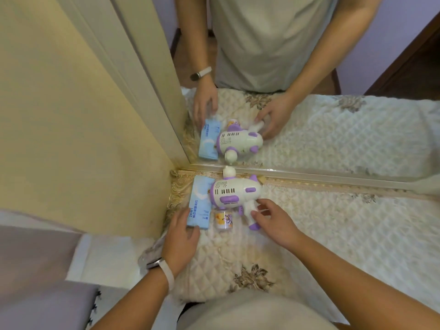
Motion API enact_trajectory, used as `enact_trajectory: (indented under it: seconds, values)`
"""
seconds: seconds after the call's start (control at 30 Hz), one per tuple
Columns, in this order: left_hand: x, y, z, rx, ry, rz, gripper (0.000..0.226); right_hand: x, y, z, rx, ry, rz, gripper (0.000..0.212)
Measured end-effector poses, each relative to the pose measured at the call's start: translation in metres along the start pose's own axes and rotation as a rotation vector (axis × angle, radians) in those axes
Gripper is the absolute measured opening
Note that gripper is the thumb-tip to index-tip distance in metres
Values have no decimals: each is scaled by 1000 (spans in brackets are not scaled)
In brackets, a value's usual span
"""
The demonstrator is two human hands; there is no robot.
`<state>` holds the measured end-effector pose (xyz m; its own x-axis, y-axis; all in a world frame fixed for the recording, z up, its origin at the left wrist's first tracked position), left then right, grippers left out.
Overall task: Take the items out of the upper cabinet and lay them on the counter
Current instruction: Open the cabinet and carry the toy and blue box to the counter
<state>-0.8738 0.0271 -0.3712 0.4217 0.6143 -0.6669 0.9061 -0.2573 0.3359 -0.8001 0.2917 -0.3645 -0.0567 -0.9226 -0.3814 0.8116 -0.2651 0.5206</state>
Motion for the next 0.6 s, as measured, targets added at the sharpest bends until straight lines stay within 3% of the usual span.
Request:
enact_trajectory:
  seconds: [0.2, 0.6]
  values:
    - [-9, 41, -33, 34, -113, -89, 53, -16, 28, 9, -171, 268, 27, 51]
    - [-1, 164, -90, -3, -330, -337, 52, -24, 105, 54, -795, 742, 140, 54]
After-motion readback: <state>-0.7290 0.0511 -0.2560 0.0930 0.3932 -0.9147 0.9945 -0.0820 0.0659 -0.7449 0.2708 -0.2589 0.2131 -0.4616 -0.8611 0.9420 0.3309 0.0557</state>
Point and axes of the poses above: each hand's wrist, its own y-axis away from the middle knuckle, its own x-axis out of the palm, z = x × y, the point moved 7 cm from there along -y, towards the middle knuckle, and after that the axes turned 2 degrees about z, right-handed, at the moved point
